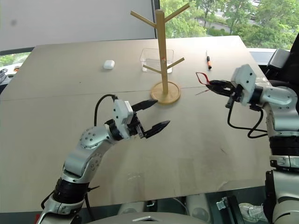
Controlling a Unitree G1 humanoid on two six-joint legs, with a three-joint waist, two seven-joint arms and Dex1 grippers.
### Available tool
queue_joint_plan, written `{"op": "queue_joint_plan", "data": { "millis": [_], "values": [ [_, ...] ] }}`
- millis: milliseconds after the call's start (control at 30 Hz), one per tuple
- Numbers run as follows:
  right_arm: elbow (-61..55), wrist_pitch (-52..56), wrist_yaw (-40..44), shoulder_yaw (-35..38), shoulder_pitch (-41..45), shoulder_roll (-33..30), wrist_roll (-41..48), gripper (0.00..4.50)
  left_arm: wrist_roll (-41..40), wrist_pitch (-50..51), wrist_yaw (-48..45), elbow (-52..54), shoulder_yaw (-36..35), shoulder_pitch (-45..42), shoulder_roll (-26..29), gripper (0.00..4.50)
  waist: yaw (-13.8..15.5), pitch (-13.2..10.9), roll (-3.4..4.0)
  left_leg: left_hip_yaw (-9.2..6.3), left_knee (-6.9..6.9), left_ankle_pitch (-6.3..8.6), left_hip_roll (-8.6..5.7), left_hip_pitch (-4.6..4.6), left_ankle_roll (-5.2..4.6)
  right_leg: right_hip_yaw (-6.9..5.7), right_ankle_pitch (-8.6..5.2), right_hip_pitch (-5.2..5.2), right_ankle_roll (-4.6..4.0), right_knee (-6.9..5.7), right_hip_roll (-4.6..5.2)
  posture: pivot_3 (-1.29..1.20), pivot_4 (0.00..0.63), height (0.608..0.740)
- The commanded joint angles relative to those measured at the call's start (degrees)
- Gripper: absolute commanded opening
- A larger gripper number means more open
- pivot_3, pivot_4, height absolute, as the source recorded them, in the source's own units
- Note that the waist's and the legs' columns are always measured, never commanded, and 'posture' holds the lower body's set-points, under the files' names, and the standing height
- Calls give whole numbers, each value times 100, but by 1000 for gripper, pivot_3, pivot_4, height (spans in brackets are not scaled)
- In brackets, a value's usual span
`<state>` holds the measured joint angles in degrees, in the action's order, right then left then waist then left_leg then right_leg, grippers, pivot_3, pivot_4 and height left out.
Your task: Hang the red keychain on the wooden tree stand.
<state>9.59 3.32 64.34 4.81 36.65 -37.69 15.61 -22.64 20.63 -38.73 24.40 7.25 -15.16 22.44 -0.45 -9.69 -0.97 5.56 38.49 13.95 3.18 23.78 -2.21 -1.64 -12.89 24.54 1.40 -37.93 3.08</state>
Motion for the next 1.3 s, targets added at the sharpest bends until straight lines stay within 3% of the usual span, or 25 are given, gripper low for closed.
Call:
{"op": "queue_joint_plan", "data": {
  "millis": [33, 300, 533, 1300],
  "values": [
    [-675, 169, -358, -97, 422, 211, 144, 84, -393, 672, 582, 608, -417, -505, -93, 4500, -7, 0, 0, -2, 0, 0, 0, 0, 0, -1, 0, 0, 0, -1, -1, 0, 150, 740],
    [-808, -24, -614, -460, 976, 602, -20, 84, -1345, 1775, 1285, 692, -1220, -1218, -203, 4500, -10, -3, -5, -1, 0, -8, -1, 2, 13, -1, 0, 0, -1, 3, -2, 0, 150, 740],
    [-363, -420, -716, -717, 1162, 830, -292, 84, -1717, 2351, 1401, 715, -1215, -1281, -95, 4500, -18, -5, -9, -1, 0, -11, -2, 1, 17, -2, 0, 0, -2, 2, -2, 0, 150, 740],
    [1274, -1316, -1268, -1013, 1650, 1476, -984, 84, -1332, 2107, 1372, 597, -1051, -1301, 183, 4500, -27, -5, -9, 1, -1, -13, -1, 1, 21, 1, 1, 1, -4, 2, -2, 0, 150, 740]
  ]
}}
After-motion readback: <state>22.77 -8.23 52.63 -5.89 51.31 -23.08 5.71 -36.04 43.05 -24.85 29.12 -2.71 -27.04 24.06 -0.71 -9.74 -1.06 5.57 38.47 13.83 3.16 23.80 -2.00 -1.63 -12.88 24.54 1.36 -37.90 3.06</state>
